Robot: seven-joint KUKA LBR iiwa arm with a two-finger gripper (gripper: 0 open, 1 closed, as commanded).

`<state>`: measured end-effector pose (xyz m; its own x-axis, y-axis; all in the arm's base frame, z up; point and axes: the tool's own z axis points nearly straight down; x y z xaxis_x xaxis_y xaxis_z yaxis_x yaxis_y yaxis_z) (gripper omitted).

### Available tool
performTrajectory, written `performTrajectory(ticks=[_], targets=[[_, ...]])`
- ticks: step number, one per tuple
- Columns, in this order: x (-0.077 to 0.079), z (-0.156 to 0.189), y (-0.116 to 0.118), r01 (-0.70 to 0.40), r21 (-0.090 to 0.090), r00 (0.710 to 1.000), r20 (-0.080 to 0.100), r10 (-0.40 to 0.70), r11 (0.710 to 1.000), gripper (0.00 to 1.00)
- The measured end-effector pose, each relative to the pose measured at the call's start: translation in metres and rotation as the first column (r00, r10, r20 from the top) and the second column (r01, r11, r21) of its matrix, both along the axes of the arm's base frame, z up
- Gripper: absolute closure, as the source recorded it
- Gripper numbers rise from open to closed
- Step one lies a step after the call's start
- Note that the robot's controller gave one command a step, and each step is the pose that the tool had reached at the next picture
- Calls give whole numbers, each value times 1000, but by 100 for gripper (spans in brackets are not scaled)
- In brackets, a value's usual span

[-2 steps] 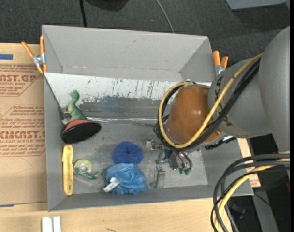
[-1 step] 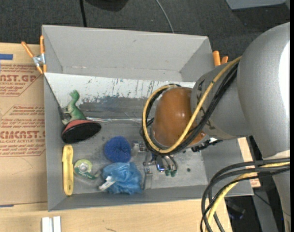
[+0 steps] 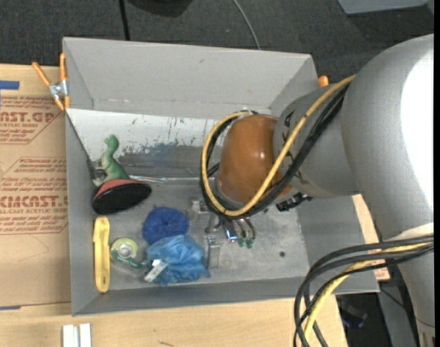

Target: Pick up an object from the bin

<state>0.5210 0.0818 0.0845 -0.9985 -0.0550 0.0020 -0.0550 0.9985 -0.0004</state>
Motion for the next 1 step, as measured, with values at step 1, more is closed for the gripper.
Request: performTrajectory(ticks=[1], targets=[[43,-3,33,-19,2,1000,-3,19,1000,0]])
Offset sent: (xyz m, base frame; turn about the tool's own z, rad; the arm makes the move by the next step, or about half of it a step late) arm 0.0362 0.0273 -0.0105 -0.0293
